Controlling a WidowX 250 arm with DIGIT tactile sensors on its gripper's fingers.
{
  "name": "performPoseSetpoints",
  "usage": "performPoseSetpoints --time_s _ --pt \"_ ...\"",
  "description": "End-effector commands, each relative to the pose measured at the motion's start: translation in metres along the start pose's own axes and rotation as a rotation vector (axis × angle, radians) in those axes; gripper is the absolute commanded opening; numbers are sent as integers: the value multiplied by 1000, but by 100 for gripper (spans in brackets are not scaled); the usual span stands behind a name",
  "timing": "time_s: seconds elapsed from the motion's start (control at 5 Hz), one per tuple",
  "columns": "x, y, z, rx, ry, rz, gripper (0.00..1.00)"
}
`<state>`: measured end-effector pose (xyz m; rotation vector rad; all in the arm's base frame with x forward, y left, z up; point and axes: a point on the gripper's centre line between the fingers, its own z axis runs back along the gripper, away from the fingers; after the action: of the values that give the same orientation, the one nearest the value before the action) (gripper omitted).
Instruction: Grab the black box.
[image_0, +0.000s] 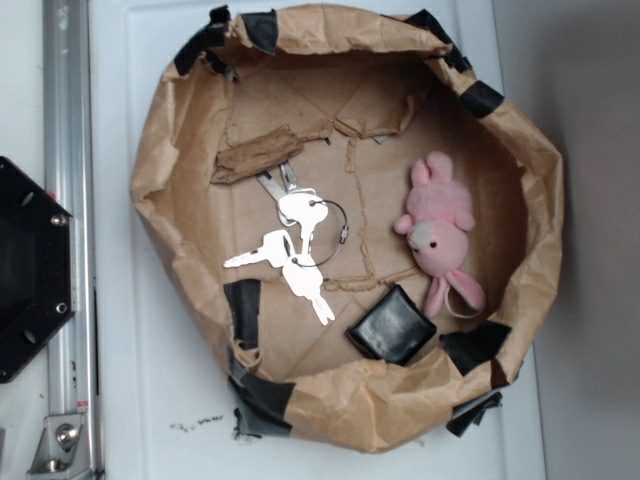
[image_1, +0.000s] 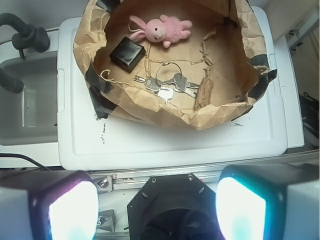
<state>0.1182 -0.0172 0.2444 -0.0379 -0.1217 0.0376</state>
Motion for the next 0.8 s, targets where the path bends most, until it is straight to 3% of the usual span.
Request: performPoseSetpoints --time_s 0.0,0.4,0.6 --pt "0 0 0 0 0 0 100" --pt "77 -26 -34 69 -55 85 100" --pt "96 -27 -62 -6 -59 244 100"
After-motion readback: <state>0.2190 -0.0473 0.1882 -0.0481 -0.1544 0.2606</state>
